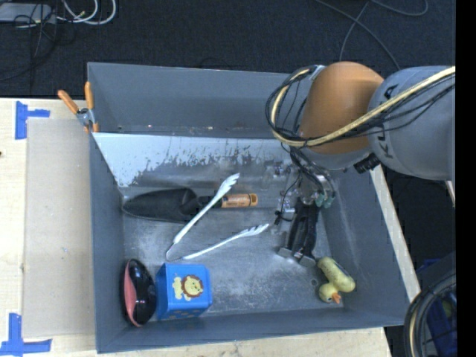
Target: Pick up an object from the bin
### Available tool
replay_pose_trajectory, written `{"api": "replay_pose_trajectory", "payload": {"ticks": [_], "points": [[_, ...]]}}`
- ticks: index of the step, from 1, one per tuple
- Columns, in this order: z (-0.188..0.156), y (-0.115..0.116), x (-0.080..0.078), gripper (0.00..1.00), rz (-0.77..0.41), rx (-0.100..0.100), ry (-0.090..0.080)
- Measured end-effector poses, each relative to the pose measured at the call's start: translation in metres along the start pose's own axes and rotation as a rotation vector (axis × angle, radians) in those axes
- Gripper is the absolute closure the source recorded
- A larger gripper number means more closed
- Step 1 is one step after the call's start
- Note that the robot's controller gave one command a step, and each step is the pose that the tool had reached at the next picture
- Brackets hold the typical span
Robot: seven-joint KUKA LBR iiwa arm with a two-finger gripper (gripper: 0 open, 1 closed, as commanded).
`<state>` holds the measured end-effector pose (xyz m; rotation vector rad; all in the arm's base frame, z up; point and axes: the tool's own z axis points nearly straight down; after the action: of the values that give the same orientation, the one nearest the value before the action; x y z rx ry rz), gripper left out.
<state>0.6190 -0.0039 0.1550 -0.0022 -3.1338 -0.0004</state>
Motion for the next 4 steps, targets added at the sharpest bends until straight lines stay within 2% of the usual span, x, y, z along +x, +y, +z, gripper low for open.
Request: {"api": "replay_pose_trajectory", "payload": {"ticks": [1,2,3,4], "points": [[-0.005,0.0,-0.001,0.0,0.0,0.0,-0.008],[0.062,0.081,-0.004,0.0,-0.173,0.001,-0.011],[0.033,0.078,0.0,0.0,-0.169,0.002,-0.011],[0.052,0.149,0.007,0.0,-0.628,0.002,-0.007]]}}
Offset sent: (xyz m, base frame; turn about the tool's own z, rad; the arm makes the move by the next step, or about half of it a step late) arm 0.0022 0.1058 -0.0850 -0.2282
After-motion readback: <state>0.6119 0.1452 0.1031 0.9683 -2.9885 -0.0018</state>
